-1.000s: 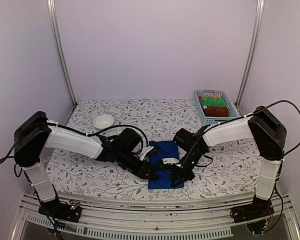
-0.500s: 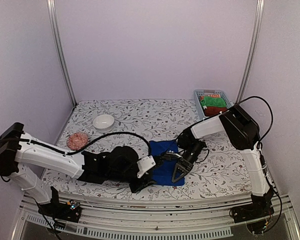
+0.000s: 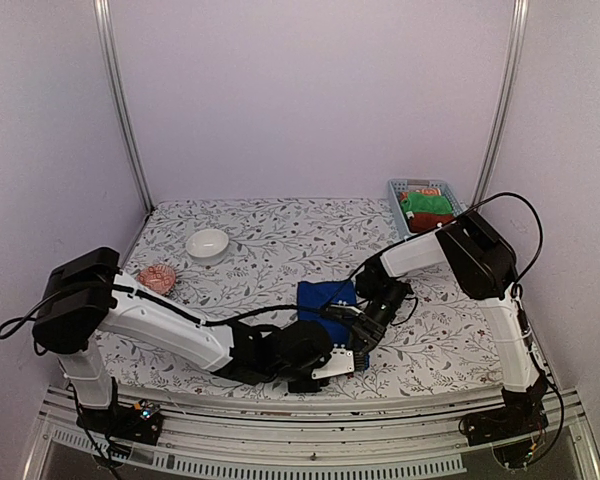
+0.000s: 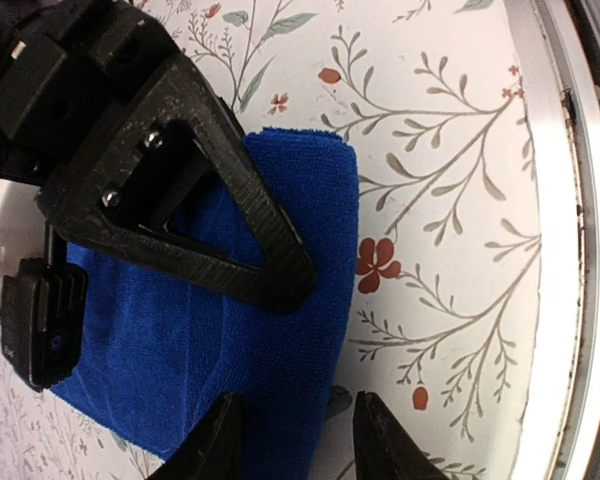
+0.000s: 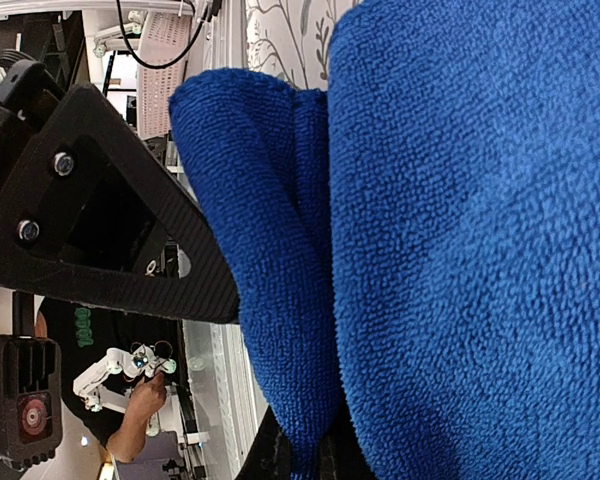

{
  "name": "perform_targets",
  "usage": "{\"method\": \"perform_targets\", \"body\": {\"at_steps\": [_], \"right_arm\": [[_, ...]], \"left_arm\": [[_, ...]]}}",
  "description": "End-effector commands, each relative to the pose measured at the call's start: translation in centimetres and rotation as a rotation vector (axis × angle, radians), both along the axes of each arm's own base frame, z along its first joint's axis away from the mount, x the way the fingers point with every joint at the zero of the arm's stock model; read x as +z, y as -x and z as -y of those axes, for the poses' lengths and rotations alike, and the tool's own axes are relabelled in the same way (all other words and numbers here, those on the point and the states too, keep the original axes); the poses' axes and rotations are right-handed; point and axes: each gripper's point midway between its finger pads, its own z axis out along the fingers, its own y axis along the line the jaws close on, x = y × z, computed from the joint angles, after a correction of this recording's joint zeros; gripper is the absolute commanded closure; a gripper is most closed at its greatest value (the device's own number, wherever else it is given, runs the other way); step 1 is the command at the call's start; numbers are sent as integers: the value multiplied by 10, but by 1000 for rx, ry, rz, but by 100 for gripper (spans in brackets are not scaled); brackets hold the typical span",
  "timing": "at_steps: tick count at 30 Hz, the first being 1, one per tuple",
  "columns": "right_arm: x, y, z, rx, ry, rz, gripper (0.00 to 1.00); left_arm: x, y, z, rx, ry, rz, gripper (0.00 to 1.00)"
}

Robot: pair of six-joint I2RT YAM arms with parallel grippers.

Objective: Roll the towels
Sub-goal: Roll the towel at the center of the board.

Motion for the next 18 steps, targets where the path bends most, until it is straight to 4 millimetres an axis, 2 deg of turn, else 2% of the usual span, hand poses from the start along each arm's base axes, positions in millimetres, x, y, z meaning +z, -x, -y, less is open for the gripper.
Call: {"method": "perform_targets", "body": {"at_steps": [1,5,9,13,18], "right_arm": [[-28,2,12,22,57,5,97],[-27,2,11,21,53,2,97],[-26,2,11,19,52,-8,97],[-23,2,10,14,43,-15,97],[-11,1,7,0,17,-25,96]], "left_arm": [[7,-6,6,-43,-18,88,59],[7,-5,8,-67,-12,103,58],[-14,-9,1,-58,-79,113,58],[-29,-10,-7,-41,-133,93,62],[-40,1,-14,-54,-159,30,72]]}}
